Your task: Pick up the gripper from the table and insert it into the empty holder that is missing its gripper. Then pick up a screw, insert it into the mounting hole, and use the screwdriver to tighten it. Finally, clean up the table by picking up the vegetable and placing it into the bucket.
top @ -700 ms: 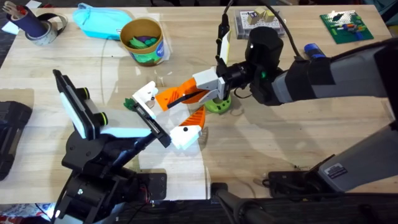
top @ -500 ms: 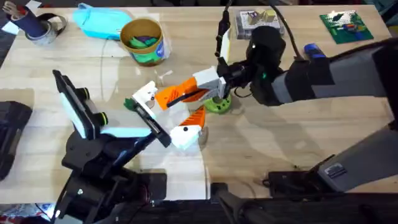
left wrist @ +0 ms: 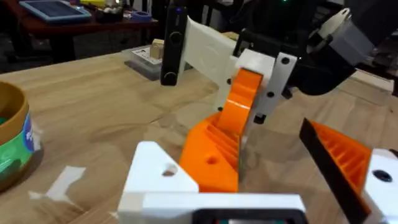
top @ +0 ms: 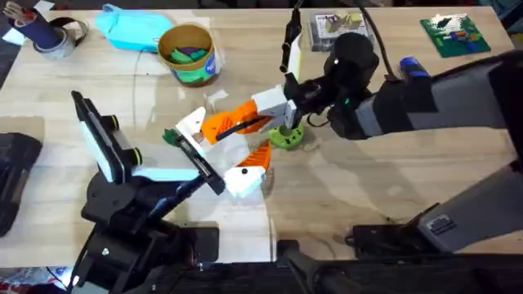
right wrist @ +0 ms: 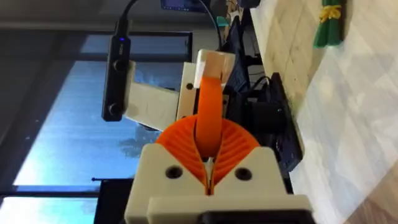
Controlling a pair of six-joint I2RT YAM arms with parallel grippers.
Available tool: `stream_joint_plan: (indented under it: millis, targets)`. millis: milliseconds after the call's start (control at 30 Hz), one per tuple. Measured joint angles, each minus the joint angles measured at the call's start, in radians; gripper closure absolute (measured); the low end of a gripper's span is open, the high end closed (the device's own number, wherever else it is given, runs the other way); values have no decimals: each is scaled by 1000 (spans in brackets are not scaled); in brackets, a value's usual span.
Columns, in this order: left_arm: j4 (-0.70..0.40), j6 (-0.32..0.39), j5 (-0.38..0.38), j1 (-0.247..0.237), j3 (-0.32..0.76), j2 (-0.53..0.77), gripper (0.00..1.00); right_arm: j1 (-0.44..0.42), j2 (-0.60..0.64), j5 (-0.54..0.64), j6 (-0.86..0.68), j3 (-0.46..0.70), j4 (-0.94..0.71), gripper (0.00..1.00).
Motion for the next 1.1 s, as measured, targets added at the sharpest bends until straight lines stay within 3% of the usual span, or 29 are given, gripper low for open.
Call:
stream_joint_plan:
  millis: [200,300,433,1100]
  targets:
    - [0,0,3,0,0,0,15,18,2,-7,-11,65,-144,978]
    - [-1,0,0,0,0,0,14,20,19,-24,-66,132,-293,978]
    - [-1,0,-20,4,0,0,14,41,52,-30,-132,201,-375,978]
    - [-3,-8,-49,10,0,0,13,68,87,27,-214,239,-390,978]
